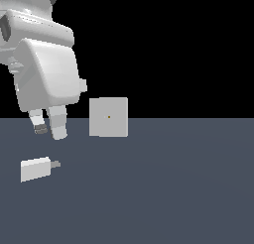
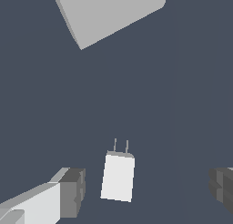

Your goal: Plug the charger into the wall socket.

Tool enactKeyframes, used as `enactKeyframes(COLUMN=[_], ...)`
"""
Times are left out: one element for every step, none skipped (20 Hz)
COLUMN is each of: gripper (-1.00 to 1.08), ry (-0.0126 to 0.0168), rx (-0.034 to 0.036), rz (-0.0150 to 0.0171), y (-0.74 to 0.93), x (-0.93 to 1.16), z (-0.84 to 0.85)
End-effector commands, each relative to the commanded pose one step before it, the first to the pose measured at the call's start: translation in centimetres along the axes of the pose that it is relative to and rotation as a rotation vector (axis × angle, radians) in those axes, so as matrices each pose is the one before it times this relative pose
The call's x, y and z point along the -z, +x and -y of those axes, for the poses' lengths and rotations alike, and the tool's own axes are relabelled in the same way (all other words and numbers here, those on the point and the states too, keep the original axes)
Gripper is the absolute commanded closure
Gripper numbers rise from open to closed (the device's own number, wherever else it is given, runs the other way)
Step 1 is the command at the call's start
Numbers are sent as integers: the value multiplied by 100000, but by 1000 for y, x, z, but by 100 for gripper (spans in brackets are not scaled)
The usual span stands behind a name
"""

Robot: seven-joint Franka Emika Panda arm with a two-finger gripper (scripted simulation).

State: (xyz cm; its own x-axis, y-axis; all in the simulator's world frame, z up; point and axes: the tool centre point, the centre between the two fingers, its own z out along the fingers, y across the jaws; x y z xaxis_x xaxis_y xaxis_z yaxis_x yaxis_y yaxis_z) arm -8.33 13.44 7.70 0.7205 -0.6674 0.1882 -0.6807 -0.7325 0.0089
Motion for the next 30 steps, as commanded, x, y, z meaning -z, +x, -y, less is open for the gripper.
enactKeyframes(gripper=[-92, -92, -92, -92, -92, -92, -92, -92, -92, -92, -92, -92, -92, -92, -92, -92, -92, -92, -92, -92, -92, -92, -92, -92, -92, -92, -92, -92, -92, -92], ry=[-367, -140, -133, -127, -120, -113, -105, -96, -88, -79, -69, -57, -46, -33, -21, 0, 29, 0, 0, 0, 0, -15, 0, 0, -15, 0, -16, 0, -17, 0], rx=[-3252, -1106, -1037, -973, -905, -835, -762, -687, -617, -538, -459, -375, -296, -210, -133, 0, 291, 0, 0, 0, 0, -63, 0, 0, -64, 0, -65, 0, -66, 0], rz=[-946, -312, -291, -271, -250, -229, -206, -183, -162, -139, -117, -94, -73, -51, -32, 0, 71, 0, 0, 0, 0, 23, 0, 0, 20, 0, 18, 0, 10, 0], y=[-460, -166, -158, -146, -135, -124, -113, -103, -89, -78, -67, -56, -42, -31, -15, -27, 24, -8, -23, -38, -54, -37, -84, -99, -80, -127, -103, -122, -71, -88], x=[-287, -102, -97, -91, -85, -79, -72, -66, -59, -52, -45, -37, -29, -21, -13, -3, 21, -28, -85, -141, -197, -266, -307, -362, -427, -467, -515, -458, -410, -342], z=[426, 152, 145, 135, 126, 117, 108, 98, 87, 77, 66, 55, 43, 31, 17, 16, -39, 0, -1, -1, -2, -17, -4, -4, -19, -4, -16, 3, -7, 13])
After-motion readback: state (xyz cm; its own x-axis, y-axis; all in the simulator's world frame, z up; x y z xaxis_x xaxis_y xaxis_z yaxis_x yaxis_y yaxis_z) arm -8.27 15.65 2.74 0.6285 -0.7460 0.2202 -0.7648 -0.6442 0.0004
